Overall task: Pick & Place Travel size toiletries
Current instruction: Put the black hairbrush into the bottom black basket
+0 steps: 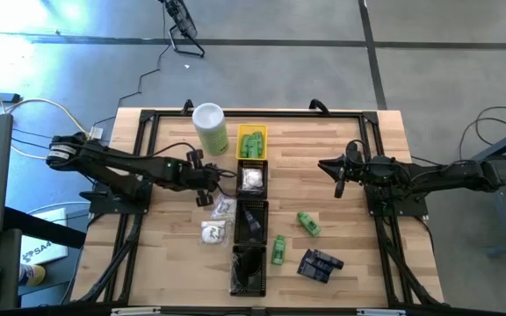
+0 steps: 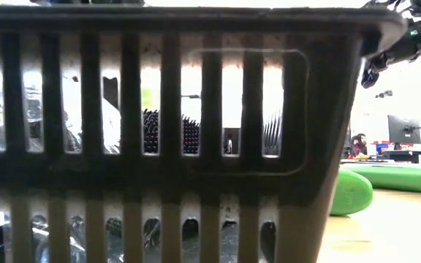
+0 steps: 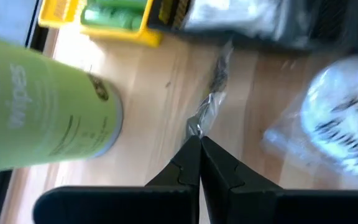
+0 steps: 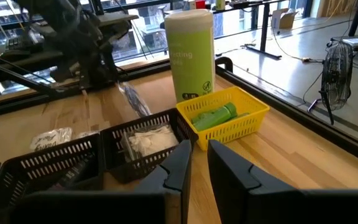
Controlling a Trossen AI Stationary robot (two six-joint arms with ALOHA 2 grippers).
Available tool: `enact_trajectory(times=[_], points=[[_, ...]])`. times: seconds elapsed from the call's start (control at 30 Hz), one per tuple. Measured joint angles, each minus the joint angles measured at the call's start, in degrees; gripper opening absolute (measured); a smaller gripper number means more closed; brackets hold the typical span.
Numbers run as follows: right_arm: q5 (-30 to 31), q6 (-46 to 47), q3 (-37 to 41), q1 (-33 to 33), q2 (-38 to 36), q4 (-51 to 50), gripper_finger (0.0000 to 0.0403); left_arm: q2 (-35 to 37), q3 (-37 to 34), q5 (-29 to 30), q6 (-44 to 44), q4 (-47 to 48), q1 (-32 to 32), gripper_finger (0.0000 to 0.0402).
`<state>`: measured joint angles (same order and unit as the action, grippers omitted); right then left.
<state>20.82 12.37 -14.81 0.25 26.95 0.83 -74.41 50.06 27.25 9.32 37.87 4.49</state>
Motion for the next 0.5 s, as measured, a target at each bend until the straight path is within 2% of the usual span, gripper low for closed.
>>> enact_trajectory(times=[0.5], points=[[0.02,-0.07,0.00,0.00,-0.02,-0.23,0.0046,0.00,12.62,-2.32,0.15,3.94,0.95,0.0000]])
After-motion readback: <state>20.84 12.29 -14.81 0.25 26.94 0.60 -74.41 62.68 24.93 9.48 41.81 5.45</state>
